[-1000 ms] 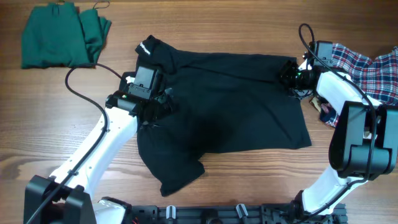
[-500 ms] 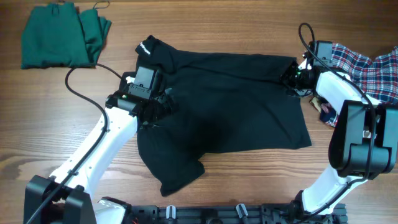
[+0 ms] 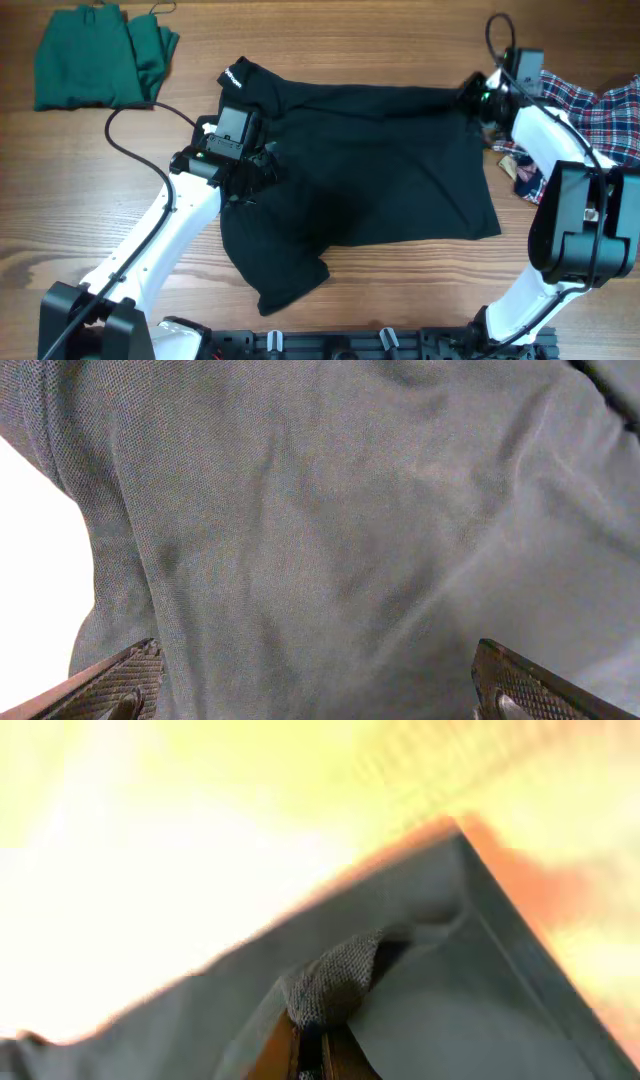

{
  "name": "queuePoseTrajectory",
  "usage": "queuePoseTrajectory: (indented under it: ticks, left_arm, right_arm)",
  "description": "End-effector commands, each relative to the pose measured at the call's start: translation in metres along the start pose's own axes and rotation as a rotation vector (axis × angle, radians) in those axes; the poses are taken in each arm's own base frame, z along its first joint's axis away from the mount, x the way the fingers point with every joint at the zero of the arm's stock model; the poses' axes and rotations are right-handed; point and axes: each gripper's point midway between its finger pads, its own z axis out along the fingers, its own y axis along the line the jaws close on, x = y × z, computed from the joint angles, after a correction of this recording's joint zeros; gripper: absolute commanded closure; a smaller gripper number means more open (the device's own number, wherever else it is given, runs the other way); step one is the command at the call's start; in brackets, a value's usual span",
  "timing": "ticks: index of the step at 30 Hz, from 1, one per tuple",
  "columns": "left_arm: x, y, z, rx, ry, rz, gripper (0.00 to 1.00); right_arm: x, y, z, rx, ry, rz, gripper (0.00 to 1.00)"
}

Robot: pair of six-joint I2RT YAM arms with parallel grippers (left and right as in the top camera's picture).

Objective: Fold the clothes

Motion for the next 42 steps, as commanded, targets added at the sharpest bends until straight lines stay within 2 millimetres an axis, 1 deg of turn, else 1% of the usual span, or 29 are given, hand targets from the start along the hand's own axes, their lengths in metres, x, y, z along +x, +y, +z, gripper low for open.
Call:
queuePoseTrajectory:
  ticks: [1, 3, 4, 6, 8, 10, 12, 15, 18, 21, 22, 23, 24, 26, 27, 29, 31, 33, 35, 37, 39, 41, 42]
  left_arm:
    - [-0.004, 0.000, 0.000, -0.008, -0.011, 0.007, 0.01]
    - [-0.003, 0.001, 0.002, -0.013, -0.006, 0.007, 0.02]
    - [-0.003, 0.001, 0.003, -0.015, -0.004, 0.007, 0.01]
    - [-0.003, 0.001, 0.004, -0.015, -0.004, 0.007, 0.01]
    - [-0.003, 0.001, 0.004, -0.015, -0.004, 0.007, 0.02]
    - [-0.002, 0.000, 0.004, -0.006, 0.005, 0.007, 0.05]
    - [0.001, -0.003, 0.004, 0.008, 0.018, 0.011, 0.05]
    - [0.006, -0.011, 0.004, 0.022, 0.021, 0.034, 0.05]
    - [0.012, -0.026, 0.003, 0.052, 0.011, 0.103, 0.05]
    - [0.017, -0.038, 0.002, 0.080, 0.003, 0.137, 0.04]
    - [0.018, -0.041, 0.002, 0.084, 0.002, 0.143, 0.04]
    - [0.019, -0.042, 0.002, 0.086, 0.002, 0.148, 0.04]
    - [0.020, -0.042, 0.002, 0.086, 0.003, 0.148, 0.04]
    - [0.020, -0.042, 0.002, 0.086, 0.003, 0.148, 0.03]
    - [0.020, -0.042, 0.002, 0.086, 0.003, 0.148, 0.03]
    - [0.020, -0.042, 0.002, 0.086, 0.003, 0.149, 0.03]
    - [0.019, -0.042, 0.002, 0.087, 0.001, 0.163, 0.02]
    - [0.017, -0.044, 0.002, 0.093, -0.011, 0.184, 0.01]
    - [0.011, -0.048, 0.001, 0.108, -0.038, 0.192, 0.00]
    - [0.002, -0.058, 0.000, 0.144, -0.079, 0.189, 0.01]
    - [-0.014, -0.064, -0.003, 0.176, -0.136, 0.172, 0.00]
    - [-0.037, -0.068, -0.005, 0.211, -0.200, 0.136, 0.01]
    - [-0.053, -0.067, -0.004, 0.227, -0.239, 0.108, 0.03]
  right_arm:
    - [-0.023, 0.019, 0.002, -0.074, -0.071, -0.017, 0.96]
    - [-0.034, 0.023, 0.001, -0.086, -0.119, -0.014, 0.96]
    - [-0.044, 0.028, -0.001, -0.104, -0.163, -0.025, 0.96]
    - [-0.055, 0.034, -0.002, -0.128, -0.211, -0.037, 0.96]
    - [-0.060, 0.036, 0.001, -0.143, -0.234, -0.027, 0.96]
    - [-0.061, 0.033, 0.011, -0.145, -0.247, -0.021, 0.96]
    - [-0.062, 0.029, 0.021, -0.147, -0.257, -0.025, 0.96]
    - [-0.060, 0.017, 0.037, -0.119, -0.268, -0.018, 0.95]
    - [-0.059, -0.002, 0.052, -0.056, -0.288, -0.008, 0.96]
    - [-0.062, -0.011, 0.059, -0.028, -0.322, -0.017, 0.96]
    - [-0.066, -0.010, 0.060, -0.033, -0.340, -0.049, 0.96]
    - [-0.069, -0.008, 0.061, -0.042, -0.356, -0.068, 0.84]
    - [-0.070, -0.007, 0.061, -0.047, -0.361, -0.069, 0.62]
    - [-0.068, -0.008, 0.061, -0.044, -0.351, -0.068, 0.36]
    - [-0.064, -0.007, 0.063, -0.051, -0.334, -0.068, 0.20]
    - [-0.060, -0.009, 0.064, -0.045, -0.312, -0.065, 0.12]
    - [-0.059, -0.007, 0.060, -0.047, -0.303, -0.086, 0.01]
    - [-0.064, 0.008, 0.048, -0.081, -0.304, -0.156, 0.01]
    - [-0.071, 0.020, 0.028, -0.079, -0.311, -0.208, 0.00]
    - [-0.076, 0.032, 0.002, -0.073, -0.310, -0.231, 0.00]
    - [-0.073, 0.037, -0.017, -0.061, -0.288, -0.224, 0.00]
    - [-0.064, 0.036, -0.031, -0.040, -0.244, -0.214, 0.00]
    - [-0.058, 0.034, -0.037, -0.025, -0.220, -0.226, 0.01]
